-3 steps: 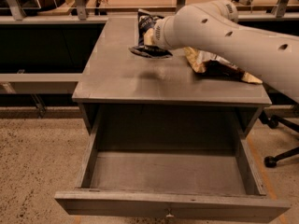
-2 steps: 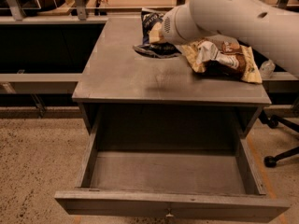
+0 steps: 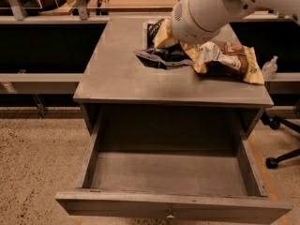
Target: Place blue chip bag into top drawer
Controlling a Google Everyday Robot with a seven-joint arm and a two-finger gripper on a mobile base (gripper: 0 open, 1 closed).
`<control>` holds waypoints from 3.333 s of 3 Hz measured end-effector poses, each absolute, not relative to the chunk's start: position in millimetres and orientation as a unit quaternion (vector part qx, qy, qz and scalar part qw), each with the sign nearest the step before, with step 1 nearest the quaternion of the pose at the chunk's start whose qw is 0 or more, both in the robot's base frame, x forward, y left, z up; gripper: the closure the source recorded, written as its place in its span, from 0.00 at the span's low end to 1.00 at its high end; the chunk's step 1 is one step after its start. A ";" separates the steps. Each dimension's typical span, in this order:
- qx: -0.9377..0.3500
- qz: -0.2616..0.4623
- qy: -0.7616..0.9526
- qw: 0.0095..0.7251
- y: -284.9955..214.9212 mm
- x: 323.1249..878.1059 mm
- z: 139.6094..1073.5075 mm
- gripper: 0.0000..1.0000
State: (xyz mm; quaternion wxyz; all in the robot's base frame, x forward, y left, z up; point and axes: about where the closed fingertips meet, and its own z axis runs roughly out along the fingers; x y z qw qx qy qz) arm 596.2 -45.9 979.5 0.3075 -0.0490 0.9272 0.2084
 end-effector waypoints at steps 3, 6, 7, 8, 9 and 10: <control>0.035 0.224 0.973 0.045 -68.0 457.7 888.4 0.82; -0.007 0.174 0.985 0.008 -92.7 451.9 763.0 0.13; -0.034 0.162 0.985 0.039 -102.5 481.5 772.0 0.00; -0.067 0.176 0.979 0.082 -101.4 524.3 818.6 0.18; -0.111 0.168 0.969 0.143 -97.6 575.4 870.4 0.41; -0.119 0.175 0.959 0.188 -92.4 594.3 912.8 0.40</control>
Offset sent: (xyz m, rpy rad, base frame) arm -0.1728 -0.0212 -0.0835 0.0727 0.6965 -0.0571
